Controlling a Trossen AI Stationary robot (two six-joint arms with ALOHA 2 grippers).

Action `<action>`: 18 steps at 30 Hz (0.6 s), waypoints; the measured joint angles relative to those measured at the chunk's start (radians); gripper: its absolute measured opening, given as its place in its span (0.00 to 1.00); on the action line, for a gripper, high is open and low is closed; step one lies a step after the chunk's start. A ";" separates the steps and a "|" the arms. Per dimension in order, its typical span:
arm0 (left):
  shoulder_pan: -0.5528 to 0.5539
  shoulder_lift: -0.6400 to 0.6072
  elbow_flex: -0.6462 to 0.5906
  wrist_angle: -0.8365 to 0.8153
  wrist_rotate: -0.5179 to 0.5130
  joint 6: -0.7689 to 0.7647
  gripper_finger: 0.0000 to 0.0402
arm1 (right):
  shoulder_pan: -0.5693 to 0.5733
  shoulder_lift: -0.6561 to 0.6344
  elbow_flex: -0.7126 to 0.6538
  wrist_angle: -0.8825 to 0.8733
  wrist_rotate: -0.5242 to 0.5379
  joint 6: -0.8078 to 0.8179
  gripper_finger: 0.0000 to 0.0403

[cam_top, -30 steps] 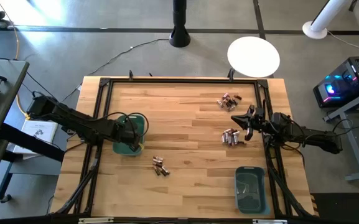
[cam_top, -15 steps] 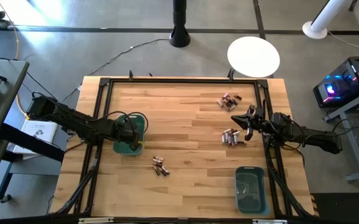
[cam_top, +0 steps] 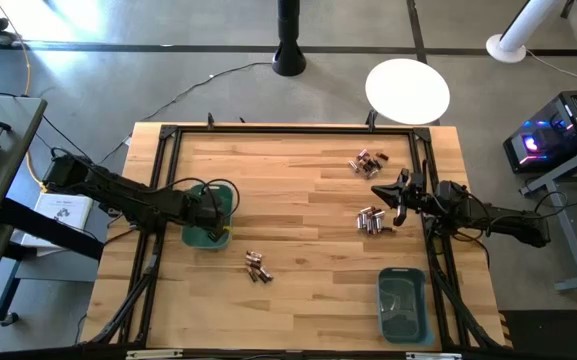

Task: Sort batteries
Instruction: Put the silver battery into the green bin

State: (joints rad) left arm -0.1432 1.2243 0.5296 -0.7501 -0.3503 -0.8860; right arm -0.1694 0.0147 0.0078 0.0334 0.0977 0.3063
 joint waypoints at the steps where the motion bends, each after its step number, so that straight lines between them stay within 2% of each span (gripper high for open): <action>1: 0.000 0.000 0.028 -0.036 -0.001 0.008 0.37 | 0.000 0.000 0.000 0.000 0.000 0.000 0.00; 5: 0.000 0.000 0.149 -0.140 -0.019 0.042 0.39 | 0.000 0.000 0.000 0.000 0.000 0.000 0.00; 9: -0.020 0.000 0.272 -0.138 -0.064 0.114 0.38 | 0.000 0.000 0.000 0.000 0.000 0.000 0.00; 12: -0.069 -0.001 0.311 0.038 -0.054 0.314 0.36 | 0.000 0.000 0.000 0.000 0.000 0.000 0.00; 16: -0.154 0.028 0.311 0.305 0.084 0.667 0.33 | 0.000 0.000 0.000 0.000 0.000 0.000 0.00; 18: -0.193 0.068 0.311 0.356 0.106 0.752 0.32 | 0.000 0.000 0.000 0.000 0.000 0.000 0.00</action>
State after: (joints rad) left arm -0.3367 1.2927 0.8402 -0.3940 -0.2443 -0.1342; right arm -0.1694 0.0147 0.0082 0.0338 0.0975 0.3065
